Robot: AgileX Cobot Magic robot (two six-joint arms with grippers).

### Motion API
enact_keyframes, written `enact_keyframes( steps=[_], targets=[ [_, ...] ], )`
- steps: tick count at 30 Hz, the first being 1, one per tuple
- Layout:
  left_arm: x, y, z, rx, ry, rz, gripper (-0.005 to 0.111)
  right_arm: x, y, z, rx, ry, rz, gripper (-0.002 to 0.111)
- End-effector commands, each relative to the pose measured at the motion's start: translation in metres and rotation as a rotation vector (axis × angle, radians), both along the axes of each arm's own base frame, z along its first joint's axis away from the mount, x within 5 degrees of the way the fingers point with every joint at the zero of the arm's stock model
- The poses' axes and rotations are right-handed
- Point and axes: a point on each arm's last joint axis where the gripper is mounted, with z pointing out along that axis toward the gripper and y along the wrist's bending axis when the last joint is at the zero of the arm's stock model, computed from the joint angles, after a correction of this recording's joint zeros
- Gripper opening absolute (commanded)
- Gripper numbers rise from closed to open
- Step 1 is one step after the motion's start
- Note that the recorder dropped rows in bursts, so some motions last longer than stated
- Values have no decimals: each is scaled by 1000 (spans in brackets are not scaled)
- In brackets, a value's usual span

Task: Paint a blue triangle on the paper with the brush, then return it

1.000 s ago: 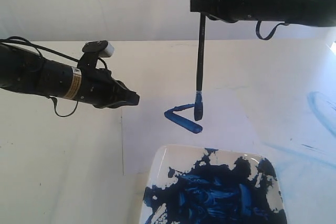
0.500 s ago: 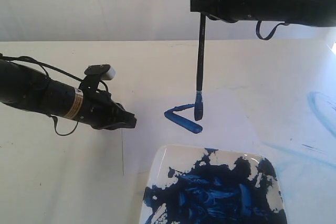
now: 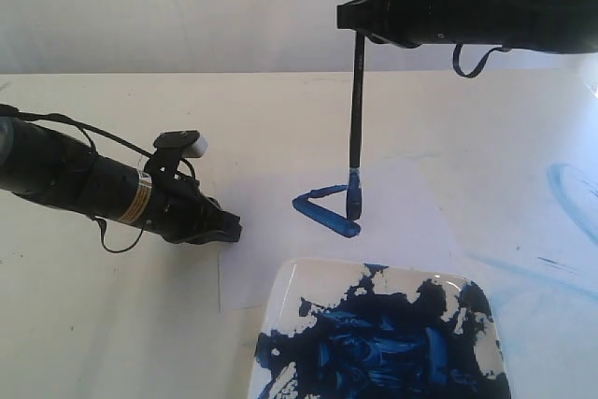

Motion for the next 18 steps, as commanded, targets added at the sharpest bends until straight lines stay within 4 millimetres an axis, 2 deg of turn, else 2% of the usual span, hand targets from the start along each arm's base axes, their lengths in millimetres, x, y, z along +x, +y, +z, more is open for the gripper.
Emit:
enact_keyframes(
  steps=[1, 10, 18],
  targets=[
    [0, 1, -1, 29, -17, 6, 0, 4, -3, 0, -10, -10, -28, 0],
    [1, 2, -1, 40, -22, 15, 0, 5, -4, -1, -9, -6, -43, 0],
    [1, 2, -1, 40, -22, 15, 0, 9, 0, -14, 18, 43, -22, 0]
  ],
)
